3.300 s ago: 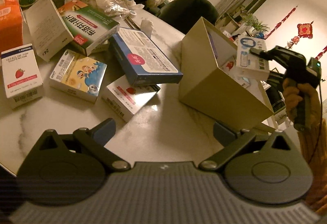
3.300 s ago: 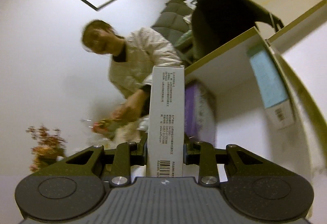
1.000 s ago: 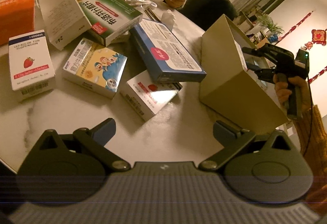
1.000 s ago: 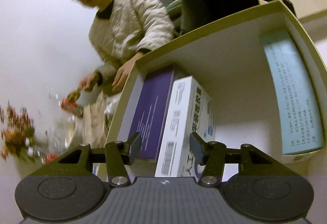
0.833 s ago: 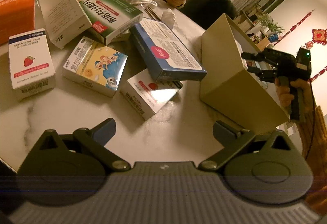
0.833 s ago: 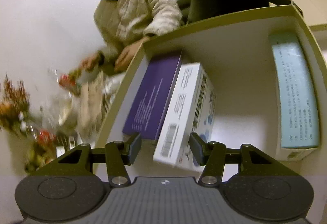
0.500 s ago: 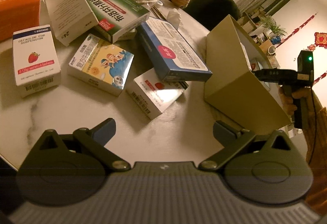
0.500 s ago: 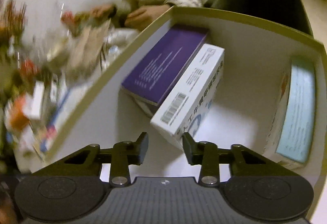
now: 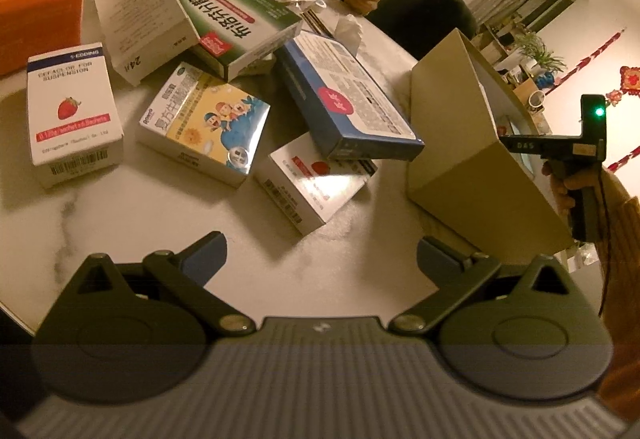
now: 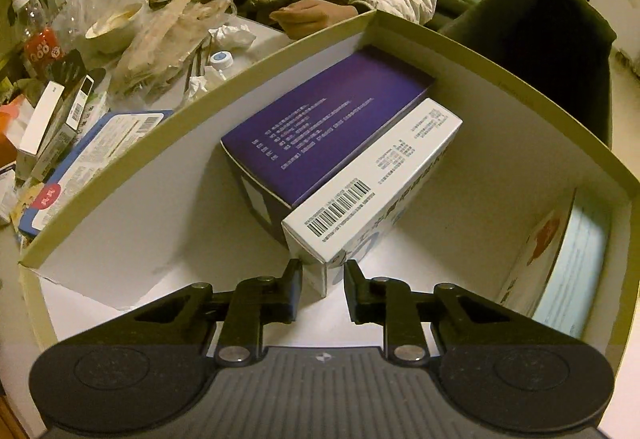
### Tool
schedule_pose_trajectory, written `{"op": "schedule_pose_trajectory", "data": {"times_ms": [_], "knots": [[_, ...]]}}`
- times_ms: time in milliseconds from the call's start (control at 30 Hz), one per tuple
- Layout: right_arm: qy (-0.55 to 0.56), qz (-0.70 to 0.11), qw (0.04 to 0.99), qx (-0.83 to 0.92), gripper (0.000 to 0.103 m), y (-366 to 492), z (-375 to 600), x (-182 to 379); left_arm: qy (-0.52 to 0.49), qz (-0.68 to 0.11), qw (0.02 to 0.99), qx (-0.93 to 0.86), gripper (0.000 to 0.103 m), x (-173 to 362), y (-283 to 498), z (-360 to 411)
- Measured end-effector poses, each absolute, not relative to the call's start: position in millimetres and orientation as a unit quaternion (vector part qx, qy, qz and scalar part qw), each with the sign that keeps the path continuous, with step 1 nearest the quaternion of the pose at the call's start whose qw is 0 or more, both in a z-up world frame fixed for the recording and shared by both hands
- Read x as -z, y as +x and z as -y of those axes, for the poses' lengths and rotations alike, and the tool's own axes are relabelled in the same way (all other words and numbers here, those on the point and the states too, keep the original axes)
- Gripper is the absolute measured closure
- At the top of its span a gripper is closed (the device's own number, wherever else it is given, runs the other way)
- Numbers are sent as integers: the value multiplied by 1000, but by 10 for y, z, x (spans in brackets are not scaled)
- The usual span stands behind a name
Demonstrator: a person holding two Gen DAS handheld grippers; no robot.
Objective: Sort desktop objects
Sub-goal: 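Lift the right gripper out of the beige box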
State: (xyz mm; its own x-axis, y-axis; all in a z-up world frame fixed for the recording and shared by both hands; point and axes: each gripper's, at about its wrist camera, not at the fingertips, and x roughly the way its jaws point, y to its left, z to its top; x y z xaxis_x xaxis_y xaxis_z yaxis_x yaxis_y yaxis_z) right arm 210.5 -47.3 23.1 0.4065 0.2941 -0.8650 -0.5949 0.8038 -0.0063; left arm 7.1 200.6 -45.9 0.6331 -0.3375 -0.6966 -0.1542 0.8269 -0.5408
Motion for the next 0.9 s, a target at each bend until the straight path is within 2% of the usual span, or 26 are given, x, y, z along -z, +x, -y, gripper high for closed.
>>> {"op": "schedule_pose_trajectory", "data": {"times_ms": [567,667,767,900], "knots": [[-150,-459,840,-247,76,2333,512,-185,-286,-419,862,17,0,417,31,-2141],[-150,-460,840,-247,68,2310,509,-174,-282,-418,863,7,0,412,20,-2171],[-140,-458,843,-247,65,2281,533,-222,-276,-416,866,-10,0,406,5,-2218],[-124,-449,850,-247,52,2189,591,-323,-272,-416,868,-24,0,391,4,-2307]]}}
